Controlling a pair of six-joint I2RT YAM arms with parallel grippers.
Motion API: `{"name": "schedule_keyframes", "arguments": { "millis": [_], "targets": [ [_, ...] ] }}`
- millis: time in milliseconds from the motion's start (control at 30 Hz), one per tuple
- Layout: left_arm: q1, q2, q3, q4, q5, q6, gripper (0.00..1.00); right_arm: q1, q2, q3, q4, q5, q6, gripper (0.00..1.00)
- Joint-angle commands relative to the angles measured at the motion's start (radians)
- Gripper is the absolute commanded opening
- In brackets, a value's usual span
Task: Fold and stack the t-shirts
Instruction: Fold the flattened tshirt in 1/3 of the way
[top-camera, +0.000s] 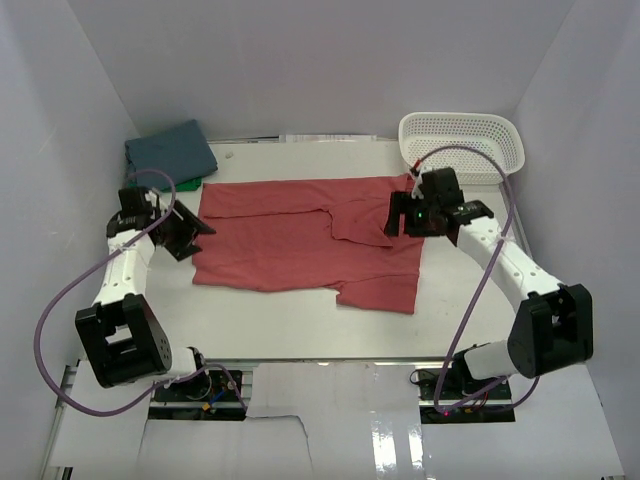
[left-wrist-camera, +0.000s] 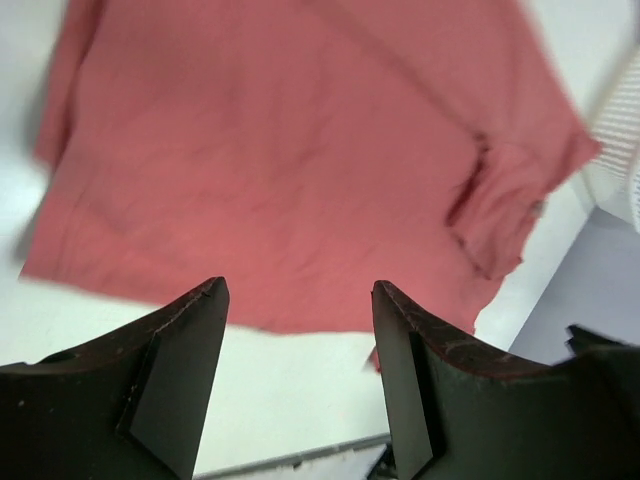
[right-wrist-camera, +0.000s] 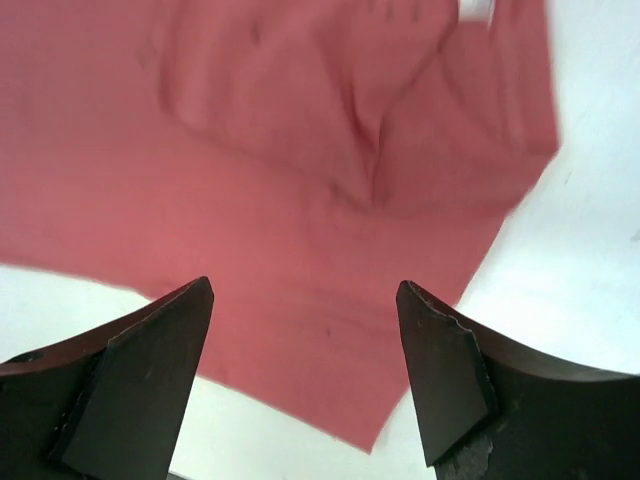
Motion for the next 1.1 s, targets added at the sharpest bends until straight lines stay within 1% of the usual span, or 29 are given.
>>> {"name": "schedule_keyframes", "arguments": {
  "millis": [0, 133, 233, 300, 500, 533, 567, 700, 767, 867, 900, 1067],
  "targets": [
    [0.060, -0.056, -0.142, -0.005, 0.020, -0.015, 0.70, 0.027, -0.138, -0.152, -0.017, -0.016, 0.028, 0.80],
    [0.129, -0.103, -0.225, -0.027, -0.031, -0.004, 0.70, 0.035, -0.248, -0.237, -0.069, -0.007, 0.024, 0.81],
    [0.221, -0.088, -0.259, -0.019, -0.035, 0.033, 0.70, 0.038, -0.310, -0.277, -0.100, -0.011, 0.022, 0.82],
    [0.245, -0.058, -0.272, -0.011, -0.040, 0.050, 0.70, 0.038, -0.332, -0.297, -0.108, -0.014, 0.021, 0.82],
    [0.265, -0.057, -0.285, 0.025, -0.100, 0.051, 0.70, 0.038, -0.378, -0.351, -0.108, -0.045, 0.027, 0.82],
    [0.265, -0.051, -0.285, 0.030, -0.130, 0.047, 0.70, 0.038, -0.381, -0.352, -0.100, -0.059, 0.028, 0.82],
    [0.265, -0.047, -0.285, 0.031, -0.141, 0.039, 0.70, 0.038, -0.381, -0.352, -0.096, -0.080, 0.031, 0.82],
    [0.265, -0.011, -0.294, 0.056, -0.143, 0.022, 0.68, 0.041, -0.362, -0.314, -0.114, -0.068, 0.021, 0.82],
    [0.265, 0.005, -0.309, 0.064, -0.144, 0.015, 0.64, 0.041, -0.358, -0.302, -0.117, -0.060, 0.015, 0.82],
    [0.266, 0.019, -0.326, 0.085, -0.131, 0.001, 0.48, 0.041, -0.350, -0.291, -0.115, -0.062, 0.010, 0.83],
    [0.265, 0.028, -0.329, 0.096, -0.126, -0.004, 0.47, 0.041, -0.344, -0.289, -0.114, -0.065, 0.008, 0.83],
    [0.265, 0.064, -0.335, 0.107, -0.124, -0.019, 0.46, 0.042, -0.342, -0.295, -0.106, -0.071, 0.008, 0.83]
  ]
}}
